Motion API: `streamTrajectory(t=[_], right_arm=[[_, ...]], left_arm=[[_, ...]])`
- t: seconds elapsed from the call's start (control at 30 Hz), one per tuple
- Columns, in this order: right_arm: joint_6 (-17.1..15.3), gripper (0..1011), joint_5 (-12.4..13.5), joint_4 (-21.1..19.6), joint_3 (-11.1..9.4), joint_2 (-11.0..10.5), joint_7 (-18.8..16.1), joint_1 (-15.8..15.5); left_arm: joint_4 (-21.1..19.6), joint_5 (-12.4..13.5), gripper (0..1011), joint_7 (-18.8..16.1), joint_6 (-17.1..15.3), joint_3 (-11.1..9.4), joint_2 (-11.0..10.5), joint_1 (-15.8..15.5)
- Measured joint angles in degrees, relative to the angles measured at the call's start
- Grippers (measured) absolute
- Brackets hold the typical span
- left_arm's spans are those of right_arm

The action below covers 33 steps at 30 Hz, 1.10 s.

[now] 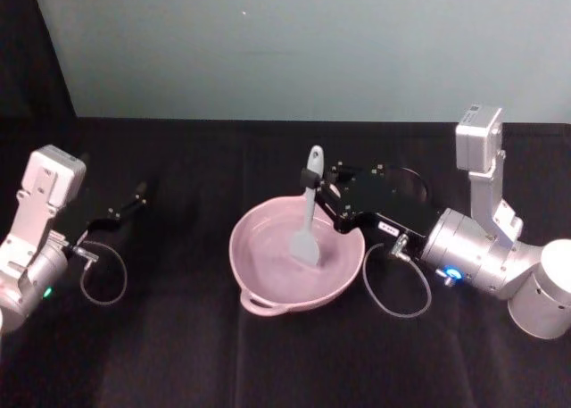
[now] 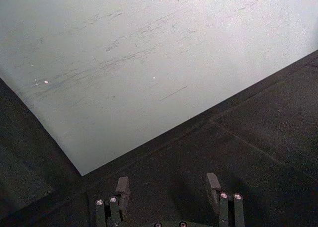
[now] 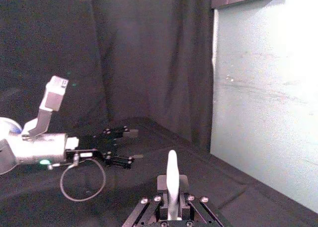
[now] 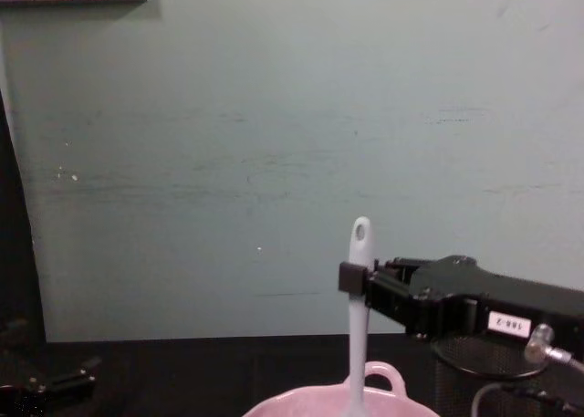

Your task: Use the one hand to pick up the spoon and stir the clear water in the bowl.

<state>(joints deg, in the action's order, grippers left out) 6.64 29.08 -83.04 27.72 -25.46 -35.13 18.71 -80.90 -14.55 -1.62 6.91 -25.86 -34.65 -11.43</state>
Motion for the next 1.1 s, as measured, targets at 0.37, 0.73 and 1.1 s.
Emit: streamTrajectory(t=[0.37, 0.73, 1.1], right_arm=[[1.3, 136, -0.3, 2.9, 2.2, 3.3, -1.2, 0.9], [10.8, 136, -6.0, 13.2, 0.4, 10.0, 5.1, 4.1], [10.8, 137, -7.5, 10.4, -2.5, 7.7, 5.8, 2.0]], left_arm=[[0.0, 0.0, 1011, 0.0, 0.0, 0.0, 0.0, 0.0], [0.0, 0.0, 1011, 0.0, 0.0, 0.0, 0.0, 0.0], [0.0, 0.0, 1011, 0.0, 0.0, 0.0, 0.0, 0.0]])
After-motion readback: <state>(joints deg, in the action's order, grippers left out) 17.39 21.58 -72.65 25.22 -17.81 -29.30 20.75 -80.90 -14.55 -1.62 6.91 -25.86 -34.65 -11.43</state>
